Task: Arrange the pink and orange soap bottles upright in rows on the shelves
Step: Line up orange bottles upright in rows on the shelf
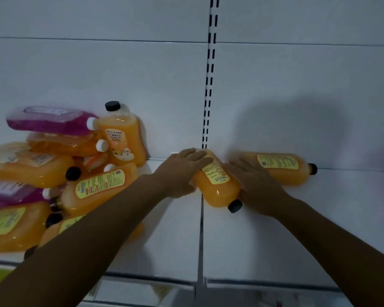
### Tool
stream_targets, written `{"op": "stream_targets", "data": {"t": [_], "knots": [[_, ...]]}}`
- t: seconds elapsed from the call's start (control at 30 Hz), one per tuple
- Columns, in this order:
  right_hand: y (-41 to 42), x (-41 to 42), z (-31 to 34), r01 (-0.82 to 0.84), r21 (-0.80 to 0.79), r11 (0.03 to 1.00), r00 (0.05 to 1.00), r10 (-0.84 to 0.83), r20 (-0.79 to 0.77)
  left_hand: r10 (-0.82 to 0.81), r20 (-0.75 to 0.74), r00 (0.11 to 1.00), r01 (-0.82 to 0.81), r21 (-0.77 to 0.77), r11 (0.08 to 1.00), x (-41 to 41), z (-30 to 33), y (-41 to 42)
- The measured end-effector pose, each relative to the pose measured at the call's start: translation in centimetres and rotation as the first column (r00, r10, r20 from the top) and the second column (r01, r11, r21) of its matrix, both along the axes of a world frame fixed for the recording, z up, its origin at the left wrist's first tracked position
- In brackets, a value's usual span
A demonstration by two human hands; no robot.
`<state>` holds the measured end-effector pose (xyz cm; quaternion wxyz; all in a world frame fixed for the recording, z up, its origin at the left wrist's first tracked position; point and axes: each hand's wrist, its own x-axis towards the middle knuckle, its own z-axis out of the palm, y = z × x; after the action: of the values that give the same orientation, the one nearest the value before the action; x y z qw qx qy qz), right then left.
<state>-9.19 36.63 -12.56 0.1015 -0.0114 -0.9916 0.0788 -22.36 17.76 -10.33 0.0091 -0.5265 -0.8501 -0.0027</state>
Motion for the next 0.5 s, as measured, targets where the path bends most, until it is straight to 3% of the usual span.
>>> {"op": "stream_targets", "data": {"t": [0.1,0.2,0.3,0.4,0.5], "knots": [[0.1,0.0,-0.7,-0.060,0.096,0.994,0.995,0.066,-0.069,-0.067,-0.081,0.994,0.068,0.004,0.998,-0.4,-0.7,-0.2],[0.2,0.3,-1.0,-0.068,0.021,0.997,0.994,0.069,-0.079,-0.159,-0.150,0.976,0.163,0.015,0.986,-0.7,-0.9,-0.7],[-0.3,0.8,-0.8,-0.028,-0.231,0.973,0.996,0.009,-0.084,-0.194,-0.017,0.981,0.195,0.107,0.975,-1.3,-0.8,-1.7],[-1.3,0.9,0.8,0.024,-0.449,0.893,0.992,-0.075,-0.097,-0.236,0.176,0.956,0.172,0.316,0.933,-1.1,-0.1,-2.7],[-3.2,0.7,3.3,-0.006,-0.667,0.745,0.983,-0.117,-0.139,-0.234,0.332,0.914,0.066,0.447,0.892,-0.1,1.4,-3.7]]}}
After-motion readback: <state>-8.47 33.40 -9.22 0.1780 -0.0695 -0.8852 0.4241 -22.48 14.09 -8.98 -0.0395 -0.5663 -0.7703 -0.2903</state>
